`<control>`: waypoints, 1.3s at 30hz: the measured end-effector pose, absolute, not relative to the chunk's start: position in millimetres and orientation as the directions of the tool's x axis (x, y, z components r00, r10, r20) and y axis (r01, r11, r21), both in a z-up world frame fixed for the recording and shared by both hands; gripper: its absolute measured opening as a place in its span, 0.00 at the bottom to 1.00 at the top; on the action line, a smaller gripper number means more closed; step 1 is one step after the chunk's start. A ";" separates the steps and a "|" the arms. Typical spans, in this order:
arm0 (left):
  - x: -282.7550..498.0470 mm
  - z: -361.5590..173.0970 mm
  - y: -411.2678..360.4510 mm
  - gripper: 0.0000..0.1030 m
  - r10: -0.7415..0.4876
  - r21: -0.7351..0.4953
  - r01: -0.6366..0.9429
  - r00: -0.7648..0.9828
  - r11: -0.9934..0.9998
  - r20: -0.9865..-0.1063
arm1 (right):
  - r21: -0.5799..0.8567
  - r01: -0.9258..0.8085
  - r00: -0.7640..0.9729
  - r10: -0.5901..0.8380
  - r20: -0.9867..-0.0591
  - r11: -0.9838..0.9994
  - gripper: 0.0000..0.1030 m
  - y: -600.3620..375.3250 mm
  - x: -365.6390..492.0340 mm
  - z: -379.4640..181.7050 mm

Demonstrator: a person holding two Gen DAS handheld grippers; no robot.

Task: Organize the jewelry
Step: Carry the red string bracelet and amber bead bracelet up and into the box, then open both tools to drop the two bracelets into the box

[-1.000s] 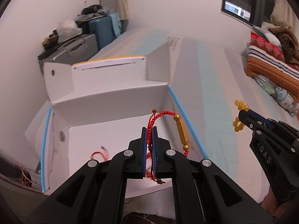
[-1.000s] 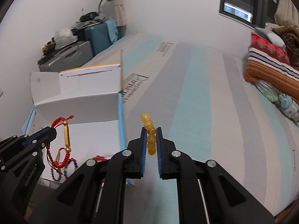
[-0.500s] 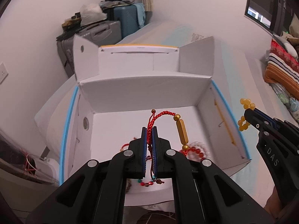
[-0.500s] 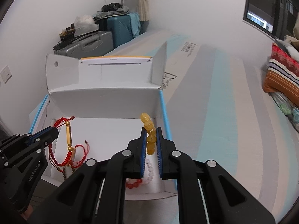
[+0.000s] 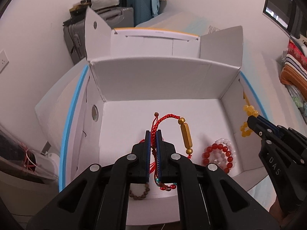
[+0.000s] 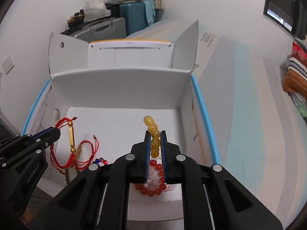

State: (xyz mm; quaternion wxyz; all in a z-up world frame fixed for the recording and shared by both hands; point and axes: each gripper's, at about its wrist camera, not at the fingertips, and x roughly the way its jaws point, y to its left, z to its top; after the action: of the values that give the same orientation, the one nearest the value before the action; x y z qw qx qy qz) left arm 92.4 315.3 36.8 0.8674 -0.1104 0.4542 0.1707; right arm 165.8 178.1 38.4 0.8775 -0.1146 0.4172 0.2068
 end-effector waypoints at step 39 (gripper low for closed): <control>44.2 49.0 315.9 0.94 0.279 -0.012 -0.437 0.597 0.900 -0.752 | 0.030 -0.444 0.618 0.330 -0.714 0.895 0.92 143.8 139.7 49.5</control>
State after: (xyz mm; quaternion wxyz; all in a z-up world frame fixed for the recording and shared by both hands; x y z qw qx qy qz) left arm 44.2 315.9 49.0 0.8881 -0.0979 0.4013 0.2015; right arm 139.7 143.8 49.5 0.8962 -0.0751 0.3802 0.2160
